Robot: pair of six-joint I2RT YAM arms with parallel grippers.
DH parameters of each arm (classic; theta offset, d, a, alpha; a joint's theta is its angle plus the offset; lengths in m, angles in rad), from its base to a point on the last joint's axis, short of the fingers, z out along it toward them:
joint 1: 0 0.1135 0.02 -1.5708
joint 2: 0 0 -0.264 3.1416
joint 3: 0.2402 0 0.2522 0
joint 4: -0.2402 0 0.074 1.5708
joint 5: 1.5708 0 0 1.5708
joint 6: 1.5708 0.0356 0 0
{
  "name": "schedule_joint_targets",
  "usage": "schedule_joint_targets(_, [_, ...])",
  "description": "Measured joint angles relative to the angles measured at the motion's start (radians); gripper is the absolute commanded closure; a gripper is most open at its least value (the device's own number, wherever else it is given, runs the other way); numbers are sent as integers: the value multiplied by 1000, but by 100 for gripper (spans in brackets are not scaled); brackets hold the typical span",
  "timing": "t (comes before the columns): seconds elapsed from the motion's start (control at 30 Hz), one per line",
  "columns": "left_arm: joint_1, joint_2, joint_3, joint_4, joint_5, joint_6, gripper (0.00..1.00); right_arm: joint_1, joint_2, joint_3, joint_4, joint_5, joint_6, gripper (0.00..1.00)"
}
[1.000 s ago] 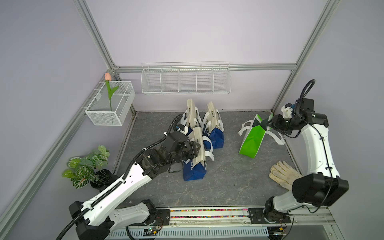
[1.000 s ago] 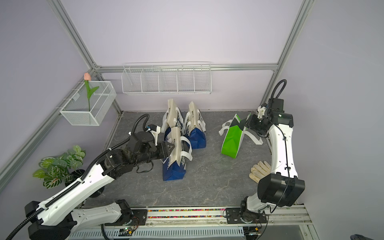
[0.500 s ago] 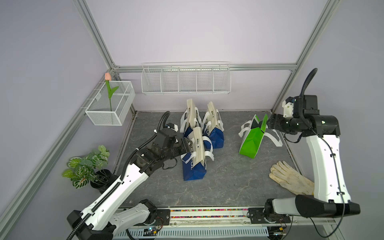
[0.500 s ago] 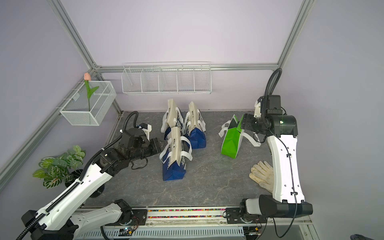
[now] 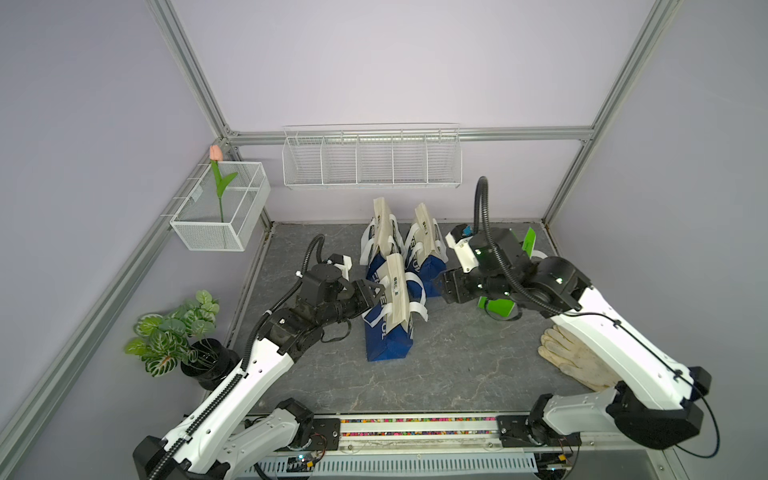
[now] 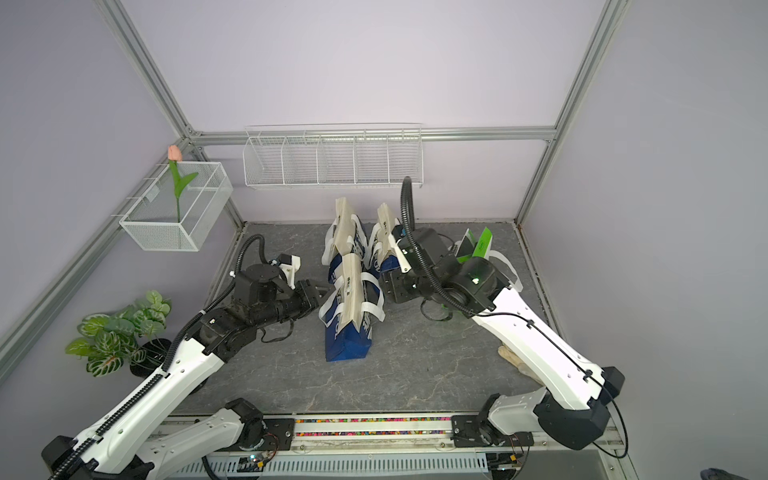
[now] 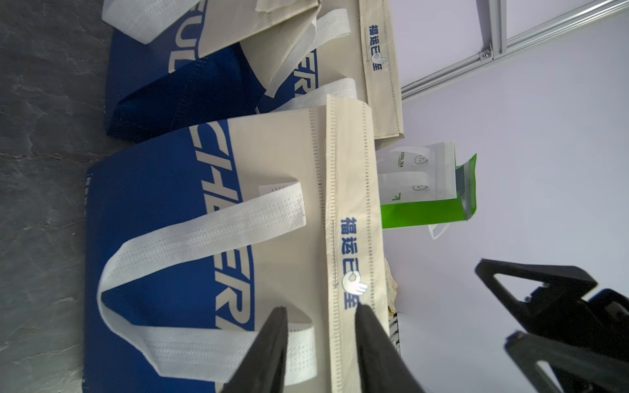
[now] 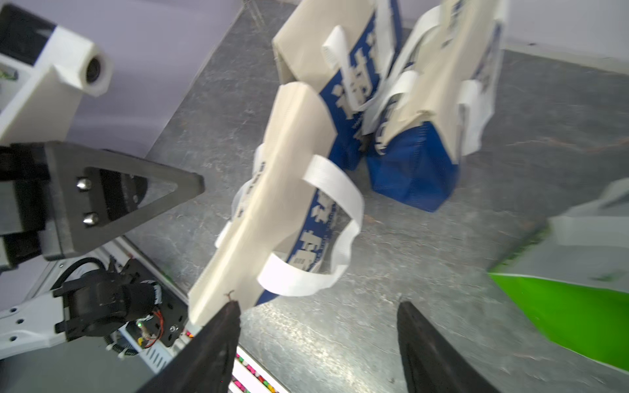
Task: Open the takeout bag
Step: Move the takeout bag to the center of the board.
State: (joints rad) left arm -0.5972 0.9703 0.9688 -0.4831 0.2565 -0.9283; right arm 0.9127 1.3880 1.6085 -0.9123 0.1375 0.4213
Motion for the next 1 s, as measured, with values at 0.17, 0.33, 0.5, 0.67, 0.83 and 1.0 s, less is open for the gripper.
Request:
schedule_joint_targets(0.17, [2,-15,-1,15,9,-11,65,39,93,-40,113,-7,53,39])
schedule_joint_targets(0.33, [2,-22,-20,37,14,-22,66,42,135,-44,152,-11,85,60])
schedule_joint_targets(0.5, [2,-22,-39,49,27,-27,66,53,143,-43,165,-14,98,83])
schedule_joint_targets(0.67, [2,-22,-41,67,32,-31,66,54,142,-43,158,-10,83,93])
schedule_joint_targets(0.83, [2,-21,-41,87,33,-31,66,31,142,-4,76,-12,34,93])
schedule_joint_targets(1.0, [2,-12,-41,127,48,-41,66,-34,119,36,-27,-68,-35,93])
